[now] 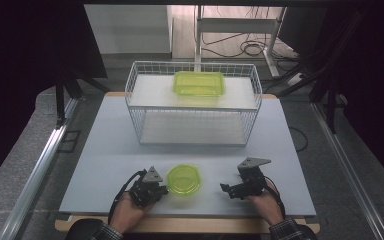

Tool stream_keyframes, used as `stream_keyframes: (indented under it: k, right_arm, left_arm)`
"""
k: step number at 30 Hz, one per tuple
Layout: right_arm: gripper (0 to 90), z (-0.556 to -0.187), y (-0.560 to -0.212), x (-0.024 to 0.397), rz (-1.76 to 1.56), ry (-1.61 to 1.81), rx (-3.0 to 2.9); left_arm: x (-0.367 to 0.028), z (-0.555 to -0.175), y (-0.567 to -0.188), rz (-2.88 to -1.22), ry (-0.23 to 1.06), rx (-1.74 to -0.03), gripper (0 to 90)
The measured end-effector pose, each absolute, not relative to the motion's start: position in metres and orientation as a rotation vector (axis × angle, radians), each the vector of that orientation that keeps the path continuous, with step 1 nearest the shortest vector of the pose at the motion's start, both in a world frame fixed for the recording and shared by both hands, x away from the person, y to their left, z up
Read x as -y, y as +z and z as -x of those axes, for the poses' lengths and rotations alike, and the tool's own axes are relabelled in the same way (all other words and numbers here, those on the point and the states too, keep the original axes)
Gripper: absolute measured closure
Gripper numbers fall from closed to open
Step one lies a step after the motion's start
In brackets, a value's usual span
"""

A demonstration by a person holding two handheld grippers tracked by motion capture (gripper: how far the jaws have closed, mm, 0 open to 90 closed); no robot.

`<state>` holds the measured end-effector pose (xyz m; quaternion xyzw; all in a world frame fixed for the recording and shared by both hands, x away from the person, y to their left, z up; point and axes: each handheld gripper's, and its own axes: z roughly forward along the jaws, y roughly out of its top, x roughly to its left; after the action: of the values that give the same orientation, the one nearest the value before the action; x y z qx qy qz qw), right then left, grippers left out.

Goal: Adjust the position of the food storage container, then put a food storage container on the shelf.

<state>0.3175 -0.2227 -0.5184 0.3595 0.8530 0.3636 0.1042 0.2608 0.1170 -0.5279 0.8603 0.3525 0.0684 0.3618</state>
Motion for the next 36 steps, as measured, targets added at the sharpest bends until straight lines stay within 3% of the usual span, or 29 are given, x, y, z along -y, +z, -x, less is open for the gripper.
stream_keyframes:
  k: [4,9,13,16,23,36]
  right_arm:
    - [5.0,-0.317,-0.519,0.222,-1.055,1.07,-2.519]
    - [5.0,-0.318,-0.518,0.223,-1.063,1.083,-2.513]
    - [5.0,-0.318,-0.518,0.224,-1.07,1.098,-2.509]
    - [4.7,-0.317,-0.515,0.225,-1.072,1.116,-2.496]
    - [2.2,-0.317,-0.511,0.227,-1.103,1.153,-2.448]
    - [1.7,-0.316,-0.492,0.213,-1.13,1.27,-2.461]
  left_arm:
    - [-0.117,-0.259,-0.528,-2.225,0.215,-0.894,83.4]
    - [-0.131,-0.255,-0.525,-2.218,0.334,-0.937,42.6]
    - [-0.138,-0.254,-0.526,-2.197,0.341,-0.941,20.1]
    - [-0.141,-0.255,-0.526,-2.172,0.337,-0.947,11.4]
    - [-0.151,-0.253,-0.526,-2.134,0.361,-0.93,4.3]
    - [-0.169,-0.246,-0.524,-2.098,0.425,-0.951,3.1]
